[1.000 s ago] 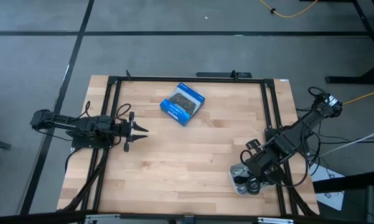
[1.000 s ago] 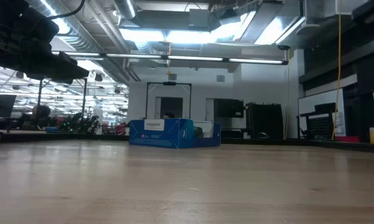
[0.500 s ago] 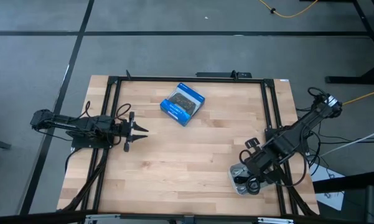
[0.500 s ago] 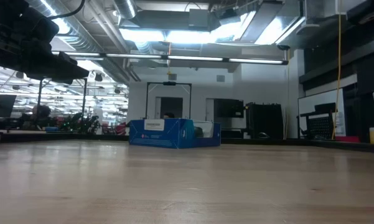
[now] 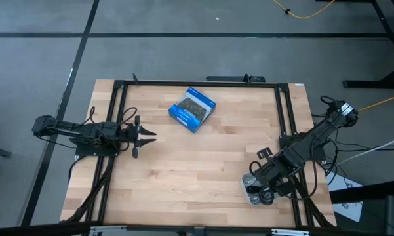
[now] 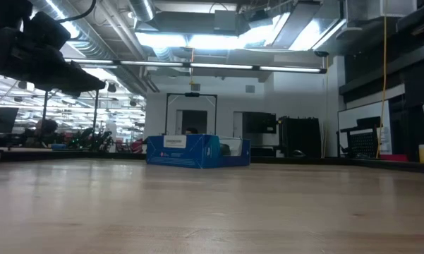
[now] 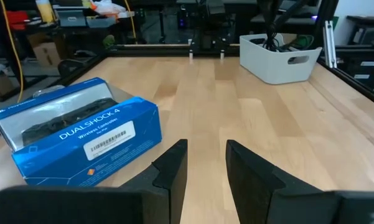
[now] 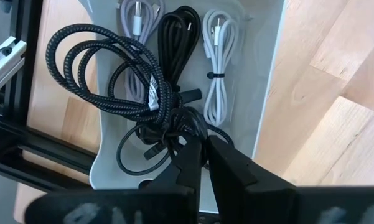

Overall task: Pick and place USB-C Cables
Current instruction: Put the black charger cable into the gray bin

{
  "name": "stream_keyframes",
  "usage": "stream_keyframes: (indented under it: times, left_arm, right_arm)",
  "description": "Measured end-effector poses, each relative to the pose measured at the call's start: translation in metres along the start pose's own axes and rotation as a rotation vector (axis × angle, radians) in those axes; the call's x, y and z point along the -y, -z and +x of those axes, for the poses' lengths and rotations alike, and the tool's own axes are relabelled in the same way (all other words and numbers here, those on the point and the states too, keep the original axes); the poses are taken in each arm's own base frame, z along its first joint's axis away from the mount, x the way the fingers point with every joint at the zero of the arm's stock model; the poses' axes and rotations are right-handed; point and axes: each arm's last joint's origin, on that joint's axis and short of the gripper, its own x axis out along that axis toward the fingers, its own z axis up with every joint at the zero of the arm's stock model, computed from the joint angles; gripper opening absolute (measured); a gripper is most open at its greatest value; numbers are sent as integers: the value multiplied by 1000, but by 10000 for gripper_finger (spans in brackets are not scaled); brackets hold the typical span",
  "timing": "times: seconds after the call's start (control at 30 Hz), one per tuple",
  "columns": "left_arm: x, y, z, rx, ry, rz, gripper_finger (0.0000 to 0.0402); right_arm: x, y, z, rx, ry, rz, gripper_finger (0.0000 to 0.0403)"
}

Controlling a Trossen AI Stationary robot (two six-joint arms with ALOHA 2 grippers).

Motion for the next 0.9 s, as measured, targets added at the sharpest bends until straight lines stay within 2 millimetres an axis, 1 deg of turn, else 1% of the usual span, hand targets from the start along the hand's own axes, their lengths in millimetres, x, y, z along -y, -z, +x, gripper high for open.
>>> stream_keyframes:
  times: [0.3, 0.47, 0.63, 0.7, 0.77, 0.9]
  left_arm:
    - [0, 0, 0, 0, -1, 2, 102]
    - [0, 0, 0, -1, -1, 3, 102]
    - [0, 0, 0, 1, -2, -9, 102]
    - [-1, -2, 0, 18, -54, -53, 102]
    - [-3, -1, 0, 11, -124, -52, 102]
    - [-5, -1, 0, 14, -170, -52, 102]
  right_arm:
    - [-1, -5, 0, 47, -13, -10, 33]
    - [0, -5, 0, 62, 30, -5, 34]
    - [1, -7, 0, 90, 64, 75, 34]
    - [1, -7, 0, 90, 63, 101, 34]
    - [1, -7, 0, 90, 63, 97, 34]
    - [1, -6, 0, 87, 60, 74, 34]
